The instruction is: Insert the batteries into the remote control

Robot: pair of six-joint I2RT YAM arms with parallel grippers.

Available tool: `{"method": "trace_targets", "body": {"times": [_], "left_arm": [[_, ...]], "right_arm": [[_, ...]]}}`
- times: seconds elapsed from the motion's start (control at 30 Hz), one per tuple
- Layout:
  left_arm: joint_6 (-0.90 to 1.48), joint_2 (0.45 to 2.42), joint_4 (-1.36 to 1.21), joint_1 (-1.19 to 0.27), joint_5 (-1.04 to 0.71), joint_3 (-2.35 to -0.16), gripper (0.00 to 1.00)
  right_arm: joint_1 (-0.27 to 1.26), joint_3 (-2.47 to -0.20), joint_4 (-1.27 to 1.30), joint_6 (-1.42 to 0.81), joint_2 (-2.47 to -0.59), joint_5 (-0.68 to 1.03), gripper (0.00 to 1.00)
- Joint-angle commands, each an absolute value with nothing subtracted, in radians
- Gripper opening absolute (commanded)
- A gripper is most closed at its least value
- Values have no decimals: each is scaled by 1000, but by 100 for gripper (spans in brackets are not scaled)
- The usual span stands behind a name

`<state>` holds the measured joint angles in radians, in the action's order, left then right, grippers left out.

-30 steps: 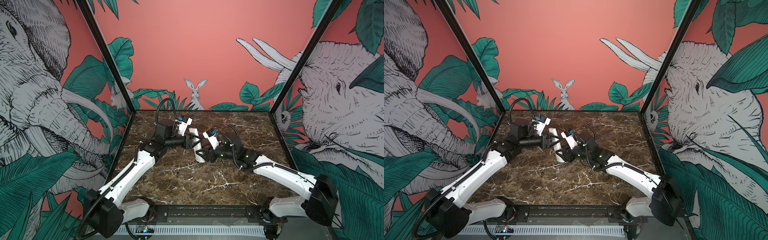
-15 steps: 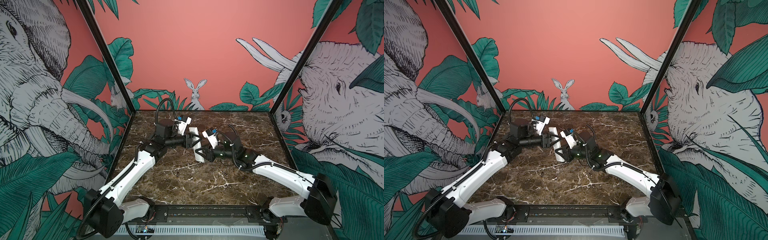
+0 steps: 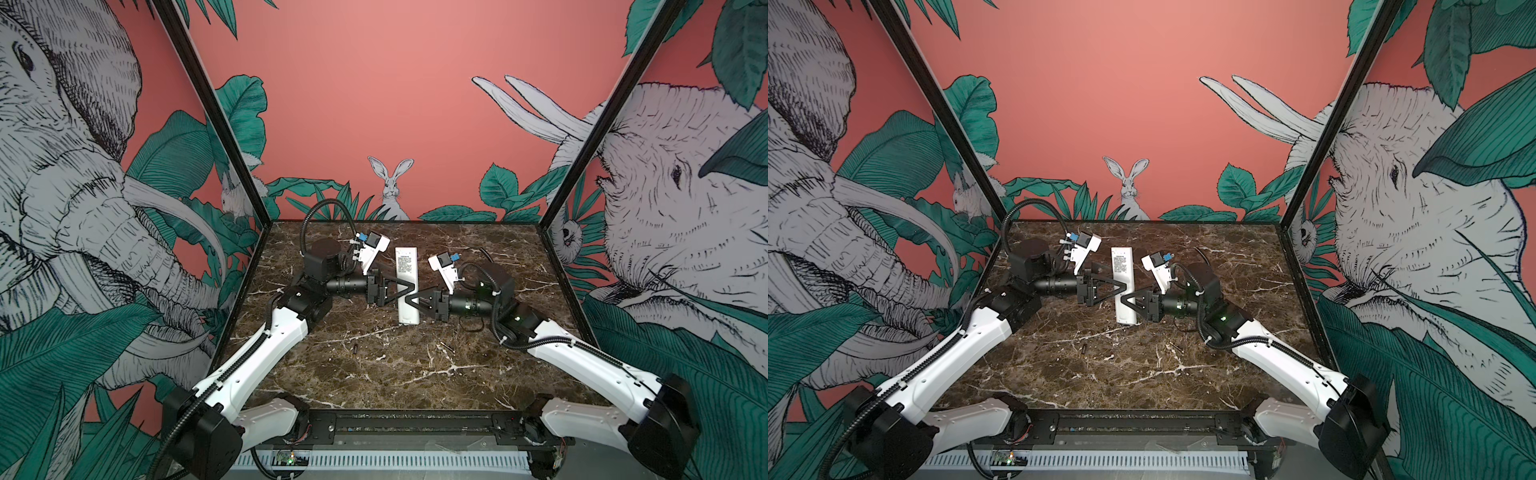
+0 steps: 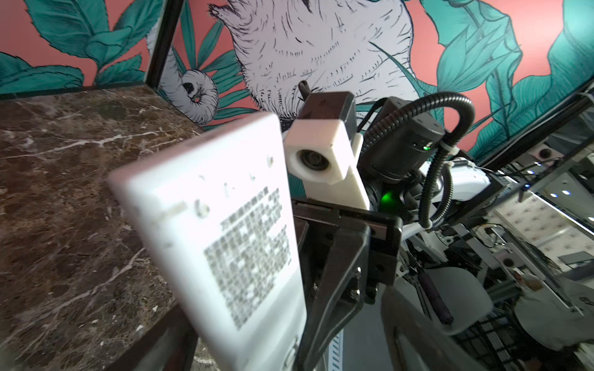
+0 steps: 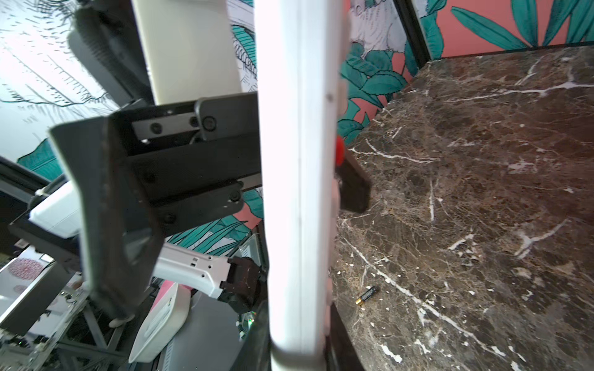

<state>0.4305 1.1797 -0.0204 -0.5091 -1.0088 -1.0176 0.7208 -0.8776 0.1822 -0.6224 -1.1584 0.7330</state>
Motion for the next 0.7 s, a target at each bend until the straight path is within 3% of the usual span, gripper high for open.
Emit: {"method": "trace_targets", "body": {"times": [0.0,0.17,0.33,0.47,0.67], "left_arm": [[348,1195,38,-512,-1135,-1092,84],[176,1210,280,-512,-1168,-1190,70],[132,1220,339,-512,-1212,-1206,54],[67,1229,429,-512,-1193,-1228,56],[129,1230,341,-512,-1183,-1215,45]], "right_arm": [[713,-882,197,-611,-1120,852,20],[710,-919,49,-533,-1111,885,19],[707,-947,-13,-492,-1115,897,19],[707,-967,-14,-490,-1131,921,19],[707,-980,-16,-486,-1160,947,19]]}}
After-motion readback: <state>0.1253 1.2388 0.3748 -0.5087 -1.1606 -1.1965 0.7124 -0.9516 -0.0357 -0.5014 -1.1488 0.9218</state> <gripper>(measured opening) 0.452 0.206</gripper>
